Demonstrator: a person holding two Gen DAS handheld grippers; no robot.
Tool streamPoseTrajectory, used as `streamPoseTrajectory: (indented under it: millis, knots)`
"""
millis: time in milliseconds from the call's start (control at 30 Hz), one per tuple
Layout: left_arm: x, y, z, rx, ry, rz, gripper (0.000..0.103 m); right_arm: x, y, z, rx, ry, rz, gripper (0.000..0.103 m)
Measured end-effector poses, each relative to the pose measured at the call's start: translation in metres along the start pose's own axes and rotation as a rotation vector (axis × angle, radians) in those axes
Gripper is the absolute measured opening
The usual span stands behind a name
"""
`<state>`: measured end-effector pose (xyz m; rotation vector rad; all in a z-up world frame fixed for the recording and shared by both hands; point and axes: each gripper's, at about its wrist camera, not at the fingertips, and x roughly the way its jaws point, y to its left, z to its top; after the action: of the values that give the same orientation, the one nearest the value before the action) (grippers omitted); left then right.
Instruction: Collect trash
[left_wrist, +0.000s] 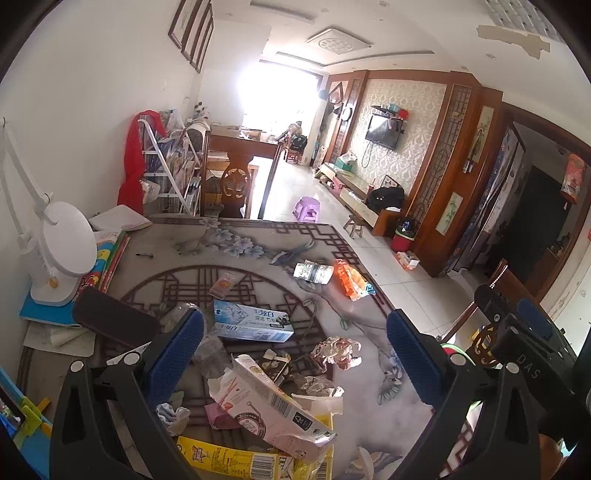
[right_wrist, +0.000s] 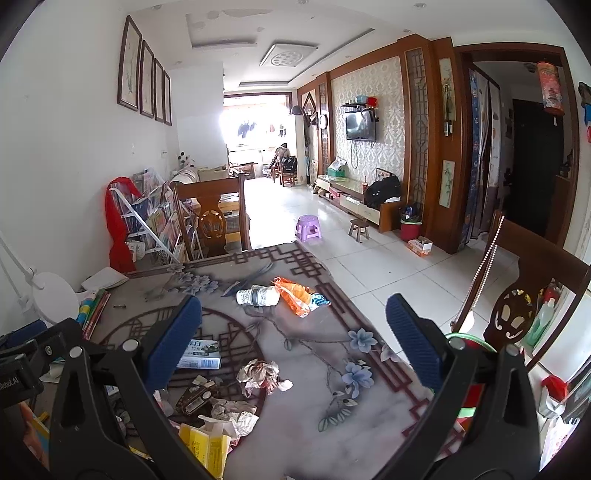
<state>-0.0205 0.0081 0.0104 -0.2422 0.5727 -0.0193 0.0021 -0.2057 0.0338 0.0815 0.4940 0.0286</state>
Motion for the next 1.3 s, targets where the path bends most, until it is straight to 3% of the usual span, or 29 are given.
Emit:
streamPoseTrajectory:
  millis: [1300]
  knots:
    - [0.016,0.002,0.002,-0.008,0.018,-0.014,0.095,0.006,0.003,0.003,-0.009,0.005,-0.015,0.098]
